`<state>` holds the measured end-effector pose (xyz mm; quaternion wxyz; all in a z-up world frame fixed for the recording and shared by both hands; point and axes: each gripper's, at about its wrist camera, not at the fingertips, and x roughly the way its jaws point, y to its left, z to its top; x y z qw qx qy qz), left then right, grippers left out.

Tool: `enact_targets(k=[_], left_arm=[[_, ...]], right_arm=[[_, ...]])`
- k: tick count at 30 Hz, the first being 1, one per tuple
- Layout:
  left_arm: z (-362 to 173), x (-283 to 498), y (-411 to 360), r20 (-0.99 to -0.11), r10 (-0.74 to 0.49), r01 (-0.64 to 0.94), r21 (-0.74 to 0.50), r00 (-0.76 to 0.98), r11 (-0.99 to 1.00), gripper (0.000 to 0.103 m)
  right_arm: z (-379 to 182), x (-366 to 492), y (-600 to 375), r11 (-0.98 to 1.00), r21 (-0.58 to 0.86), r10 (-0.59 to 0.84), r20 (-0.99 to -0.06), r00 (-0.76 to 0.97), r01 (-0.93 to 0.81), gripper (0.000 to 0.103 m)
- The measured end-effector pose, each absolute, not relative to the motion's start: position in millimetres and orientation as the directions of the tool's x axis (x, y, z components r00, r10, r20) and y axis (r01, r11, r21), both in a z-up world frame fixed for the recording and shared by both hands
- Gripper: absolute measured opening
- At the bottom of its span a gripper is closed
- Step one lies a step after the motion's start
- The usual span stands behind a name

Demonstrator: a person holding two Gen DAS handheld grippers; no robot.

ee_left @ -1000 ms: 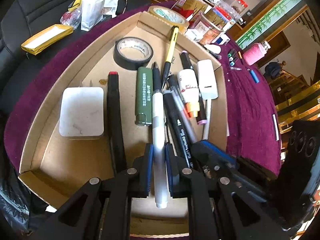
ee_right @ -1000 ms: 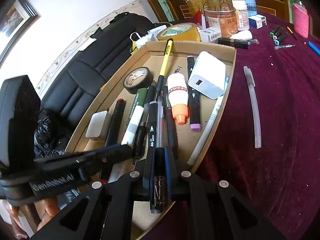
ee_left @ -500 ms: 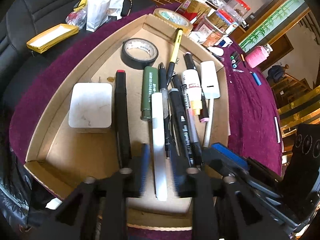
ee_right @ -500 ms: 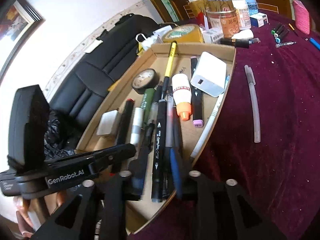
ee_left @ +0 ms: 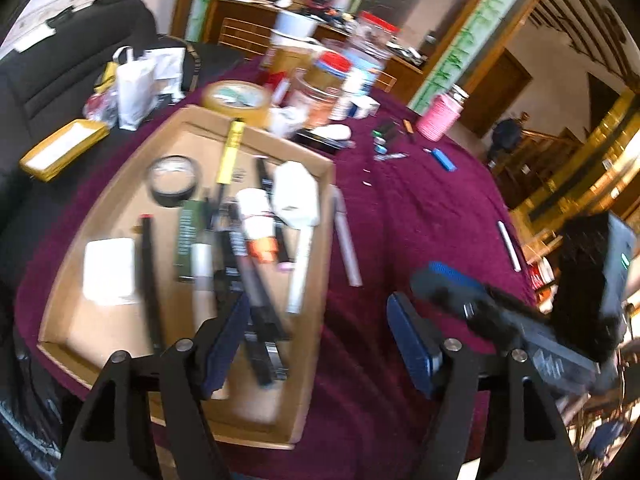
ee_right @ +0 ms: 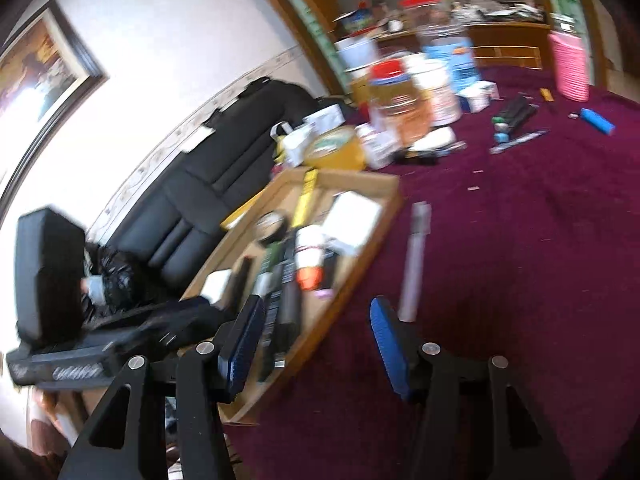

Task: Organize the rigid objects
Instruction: 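Move both tools back over the cloth toward the remaining pens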

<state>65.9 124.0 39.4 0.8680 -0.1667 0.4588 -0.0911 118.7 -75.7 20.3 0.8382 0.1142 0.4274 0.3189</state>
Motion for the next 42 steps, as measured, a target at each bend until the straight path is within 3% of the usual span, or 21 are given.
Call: enact_targets(k=[9,16,19,24,31,35,36,37,38,42], left_arm=[[38.6,83.0,73.2,-0.781,-0.317,0.055,-0.343,0.538,0.938,0.071],[22.8,92.9,68.7,-0.820,-0.253,-0.015,-0.304,0.514,0.953,0.071],[14.5,100.0,63.4,-0.832,-0.222,-0.039,-0.280,0.509,0.959,0.072],[3.7,115.8,41.9,-0.845,-0.229,-0.011,-0.268,0.483,0.963,0.072],[-13.6,145.5,26.8,-0.868,-0.221,-0.001,-0.247,0.444,0.969,0.071],[-20.9,171.5,13.1,-0.885,-0.222,0.009,-0.239,0.410,0.971,0.050],[-23.0,176.9,11.1,-0.891,-0.199,-0.004,-0.220,0.408,0.976,0.042],[-27.7,186.0,10.6,-0.913,-0.136,-0.062,-0.173,0.385,0.983,0.024],[-28.9,191.2,10.6,-0.916,-0.127,-0.079,-0.169,0.381,0.982,0.019],[-45.5,208.4,6.8,-0.930,-0.114,-0.088,-0.154,0.350,0.984,0.019]], right_arm=[[4.2,174.4,-134.2,0.786,0.498,0.617,-0.657,0.433,-0.366,0.060],[-34.5,200.5,-157.7,0.754,0.583,0.655,-0.631,0.416,-0.303,0.060],[-42.9,204.6,-166.0,0.785,0.567,0.614,-0.661,0.432,-0.249,0.060],[-35.4,207.3,-173.2,0.773,0.593,0.621,-0.636,0.458,-0.226,0.060],[-48.7,207.3,-164.3,0.812,0.547,0.576,-0.695,0.431,-0.205,0.060],[-52.1,207.9,-164.9,0.824,0.532,0.559,-0.707,0.433,-0.194,0.060],[-50.1,206.5,-167.4,0.822,0.534,0.560,-0.699,0.444,-0.197,0.060],[-49.0,205.7,-169.0,0.820,0.538,0.563,-0.692,0.453,-0.198,0.060],[-48.8,205.3,-170.8,0.819,0.540,0.562,-0.688,0.459,-0.195,0.060],[-51.1,207.0,-177.5,0.815,0.554,0.561,-0.683,0.468,-0.168,0.060]])
